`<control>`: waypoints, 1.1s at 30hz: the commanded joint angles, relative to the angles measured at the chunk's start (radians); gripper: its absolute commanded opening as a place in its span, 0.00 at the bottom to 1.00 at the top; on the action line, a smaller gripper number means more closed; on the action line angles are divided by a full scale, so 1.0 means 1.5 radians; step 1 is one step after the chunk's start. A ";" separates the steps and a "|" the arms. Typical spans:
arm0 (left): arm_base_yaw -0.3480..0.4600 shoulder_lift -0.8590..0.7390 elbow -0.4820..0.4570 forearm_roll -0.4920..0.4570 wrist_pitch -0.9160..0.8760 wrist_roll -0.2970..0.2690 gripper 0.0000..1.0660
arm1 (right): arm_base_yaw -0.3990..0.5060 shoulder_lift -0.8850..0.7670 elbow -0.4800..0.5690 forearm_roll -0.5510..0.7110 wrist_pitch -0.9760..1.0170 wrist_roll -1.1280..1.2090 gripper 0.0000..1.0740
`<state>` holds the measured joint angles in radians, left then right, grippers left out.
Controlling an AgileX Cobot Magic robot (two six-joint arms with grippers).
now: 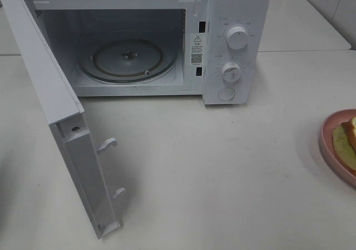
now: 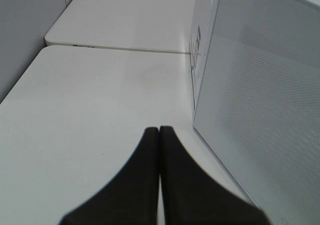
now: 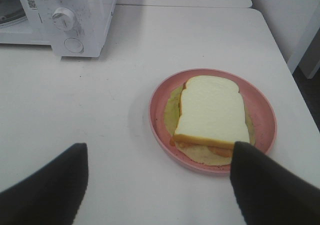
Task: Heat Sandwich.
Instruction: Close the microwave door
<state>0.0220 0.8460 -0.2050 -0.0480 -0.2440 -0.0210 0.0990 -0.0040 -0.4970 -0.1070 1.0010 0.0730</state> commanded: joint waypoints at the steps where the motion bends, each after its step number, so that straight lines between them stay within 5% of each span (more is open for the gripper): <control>1: 0.001 0.071 0.011 0.004 -0.148 0.001 0.00 | -0.005 -0.019 0.001 -0.001 -0.003 -0.007 0.70; 12: -0.004 0.303 -0.023 0.093 -0.337 -0.021 0.00 | -0.005 -0.019 0.001 -0.001 -0.003 -0.007 0.70; 24: -0.004 0.445 -0.071 0.296 -0.500 -0.143 0.00 | -0.005 -0.019 0.001 -0.001 -0.003 -0.007 0.70; 33: -0.044 0.469 -0.103 0.283 -0.508 -0.149 0.00 | -0.005 -0.019 0.001 -0.001 -0.003 -0.007 0.70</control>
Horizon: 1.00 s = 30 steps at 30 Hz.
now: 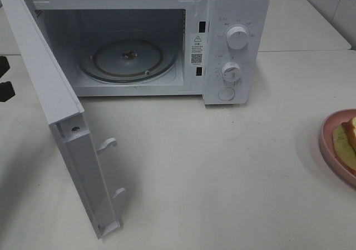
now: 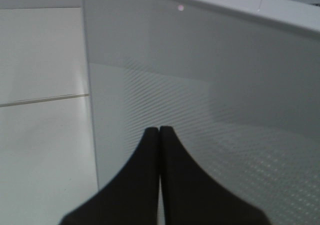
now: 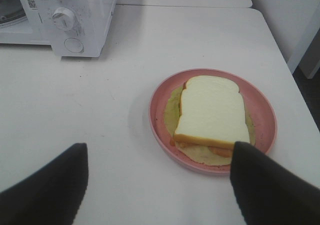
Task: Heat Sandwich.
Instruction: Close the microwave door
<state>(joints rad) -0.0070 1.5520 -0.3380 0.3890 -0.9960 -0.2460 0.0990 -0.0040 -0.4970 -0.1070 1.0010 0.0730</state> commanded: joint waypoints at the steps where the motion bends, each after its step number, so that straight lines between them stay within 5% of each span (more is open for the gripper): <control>1: -0.045 -0.002 -0.022 -0.014 -0.003 0.004 0.00 | -0.005 -0.019 0.001 -0.001 -0.003 -0.007 0.70; 6: -0.077 -0.002 -0.033 -0.044 0.002 0.004 0.00 | -0.005 -0.019 0.001 -0.001 -0.003 -0.007 0.70; 14: -0.167 -0.001 -0.042 -0.150 0.033 0.069 0.00 | -0.005 -0.019 0.001 -0.001 -0.003 -0.007 0.70; 25: -0.237 0.069 -0.097 -0.195 0.041 0.084 0.00 | -0.005 -0.019 0.001 -0.001 -0.003 -0.007 0.70; 30: -0.290 0.105 -0.135 -0.286 0.045 0.127 0.00 | -0.005 -0.019 0.001 -0.001 -0.003 -0.007 0.70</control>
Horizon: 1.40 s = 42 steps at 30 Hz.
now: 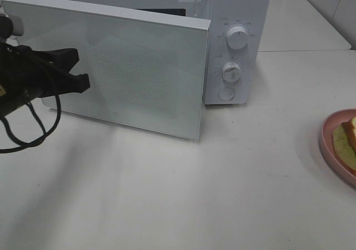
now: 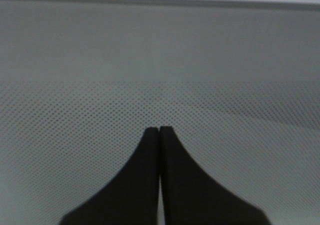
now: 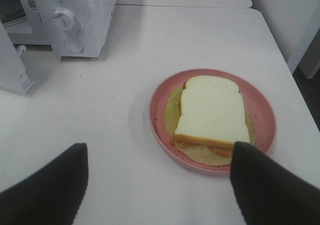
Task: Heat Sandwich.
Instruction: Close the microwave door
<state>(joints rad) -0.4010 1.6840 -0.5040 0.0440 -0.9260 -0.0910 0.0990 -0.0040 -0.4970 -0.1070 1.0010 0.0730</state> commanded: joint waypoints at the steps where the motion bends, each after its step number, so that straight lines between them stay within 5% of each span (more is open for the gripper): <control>1: -0.038 0.024 -0.031 -0.070 0.001 0.029 0.00 | -0.005 -0.019 0.001 -0.001 -0.003 -0.007 0.70; 19: -0.148 0.138 -0.217 -0.157 0.076 0.051 0.00 | -0.005 -0.019 0.001 -0.001 -0.003 -0.006 0.70; 42: -0.161 0.245 -0.419 -0.203 0.155 0.049 0.00 | -0.005 -0.019 0.000 -0.001 -0.003 -0.008 0.70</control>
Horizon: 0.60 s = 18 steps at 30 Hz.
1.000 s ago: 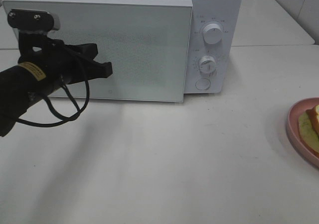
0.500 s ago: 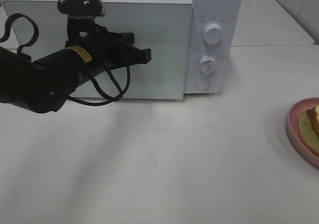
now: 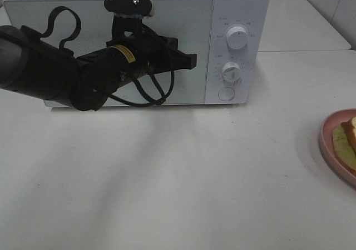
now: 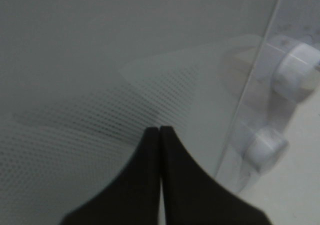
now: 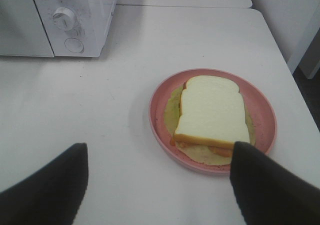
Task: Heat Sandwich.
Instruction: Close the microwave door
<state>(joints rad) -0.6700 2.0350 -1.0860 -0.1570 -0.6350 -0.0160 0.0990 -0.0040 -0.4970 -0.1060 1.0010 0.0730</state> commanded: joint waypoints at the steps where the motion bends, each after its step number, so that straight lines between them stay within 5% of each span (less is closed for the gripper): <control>1: 0.019 0.015 -0.033 -0.077 -0.040 -0.001 0.00 | -0.005 -0.019 0.000 -0.001 -0.003 -0.008 0.70; 18: 0.019 0.015 -0.032 -0.075 -0.039 -0.002 0.00 | -0.005 -0.019 0.000 -0.001 -0.003 -0.007 0.70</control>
<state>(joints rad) -0.6750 2.0530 -1.1040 -0.1680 -0.6300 -0.0130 0.0990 -0.0040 -0.4970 -0.1060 1.0010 0.0730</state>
